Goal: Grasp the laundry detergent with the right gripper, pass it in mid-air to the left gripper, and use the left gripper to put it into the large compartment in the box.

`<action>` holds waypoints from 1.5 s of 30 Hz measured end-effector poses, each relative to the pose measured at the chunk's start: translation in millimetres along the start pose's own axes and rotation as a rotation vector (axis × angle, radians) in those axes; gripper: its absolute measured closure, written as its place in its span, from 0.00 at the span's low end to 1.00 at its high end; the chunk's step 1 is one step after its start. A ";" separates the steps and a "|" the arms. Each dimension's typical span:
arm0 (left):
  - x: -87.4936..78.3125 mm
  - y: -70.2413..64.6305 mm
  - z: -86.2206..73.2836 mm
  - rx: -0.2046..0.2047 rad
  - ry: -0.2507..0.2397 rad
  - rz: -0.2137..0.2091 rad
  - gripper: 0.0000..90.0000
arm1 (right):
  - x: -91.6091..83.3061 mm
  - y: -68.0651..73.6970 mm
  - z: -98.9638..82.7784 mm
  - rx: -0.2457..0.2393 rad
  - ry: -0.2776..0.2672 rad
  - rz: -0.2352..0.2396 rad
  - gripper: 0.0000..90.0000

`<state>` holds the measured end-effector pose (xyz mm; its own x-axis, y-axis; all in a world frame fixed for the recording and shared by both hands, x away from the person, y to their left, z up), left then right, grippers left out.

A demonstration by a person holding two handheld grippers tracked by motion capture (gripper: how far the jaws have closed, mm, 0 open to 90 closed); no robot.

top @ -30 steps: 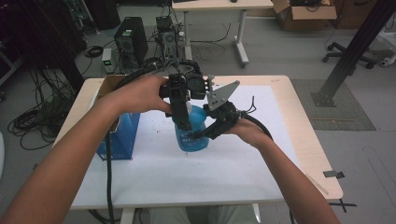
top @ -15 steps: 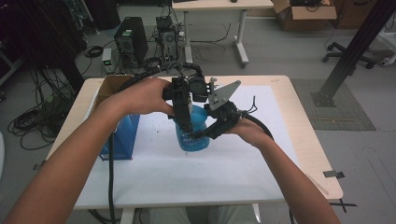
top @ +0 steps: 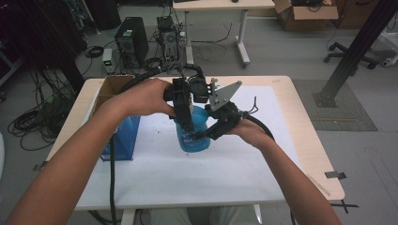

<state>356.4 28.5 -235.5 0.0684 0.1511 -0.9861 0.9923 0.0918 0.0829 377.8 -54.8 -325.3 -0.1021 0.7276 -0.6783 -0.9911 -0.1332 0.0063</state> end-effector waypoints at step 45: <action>-5.9 1.8 -9.5 -0.046 0.012 0.012 0.42 | -20.5 2.9 -25.6 0.075 0.042 -0.030 0.15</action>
<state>356.8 37.1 -228.2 0.0790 0.1645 -0.9832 0.9857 0.1346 0.1018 379.2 -87.4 -330.1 -0.0707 0.7018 -0.7089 -0.9974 -0.0604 0.0397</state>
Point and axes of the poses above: each handheld gripper's, and its own axes: x roughly forward along the jaws, z roughly out of its top, y roughly to its left, the point moved 5 cm from there along x, roughly forward along the jaws, and after that the axes turned 14 degrees about y, right-handed, at the moved point
